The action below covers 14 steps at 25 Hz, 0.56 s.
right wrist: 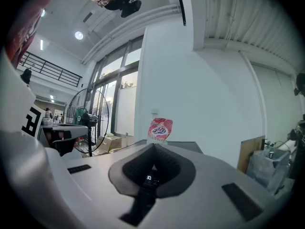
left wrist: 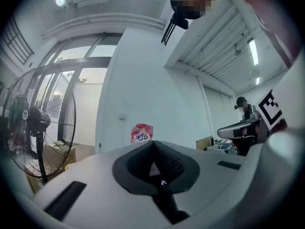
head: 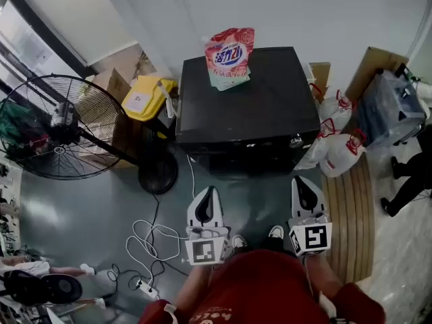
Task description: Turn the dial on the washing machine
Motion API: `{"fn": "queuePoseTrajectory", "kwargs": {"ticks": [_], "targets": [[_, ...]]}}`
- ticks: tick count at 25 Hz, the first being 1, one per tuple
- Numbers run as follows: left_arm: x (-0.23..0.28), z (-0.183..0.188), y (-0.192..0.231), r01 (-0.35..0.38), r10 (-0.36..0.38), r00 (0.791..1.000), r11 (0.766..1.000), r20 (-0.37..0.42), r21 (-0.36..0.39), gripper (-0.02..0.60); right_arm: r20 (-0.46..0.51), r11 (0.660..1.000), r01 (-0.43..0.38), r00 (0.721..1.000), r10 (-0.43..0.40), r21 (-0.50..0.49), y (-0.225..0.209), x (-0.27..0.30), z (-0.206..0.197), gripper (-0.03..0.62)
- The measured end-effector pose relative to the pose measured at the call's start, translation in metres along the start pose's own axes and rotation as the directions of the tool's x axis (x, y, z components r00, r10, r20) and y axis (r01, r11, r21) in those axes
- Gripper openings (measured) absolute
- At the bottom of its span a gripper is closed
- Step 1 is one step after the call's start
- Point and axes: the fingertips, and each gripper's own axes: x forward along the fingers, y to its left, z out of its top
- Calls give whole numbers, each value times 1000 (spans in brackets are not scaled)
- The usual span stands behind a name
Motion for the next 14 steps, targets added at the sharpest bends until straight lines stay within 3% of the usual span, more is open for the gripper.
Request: {"fn": "queuePoseTrajectory", "kwargs": {"ticks": [14], "targets": [[7,-1,-1,-5,5,1000,1000,5,20,9,-21,1000,-6,1000,5,-22,-5,4,-5,8]]}}
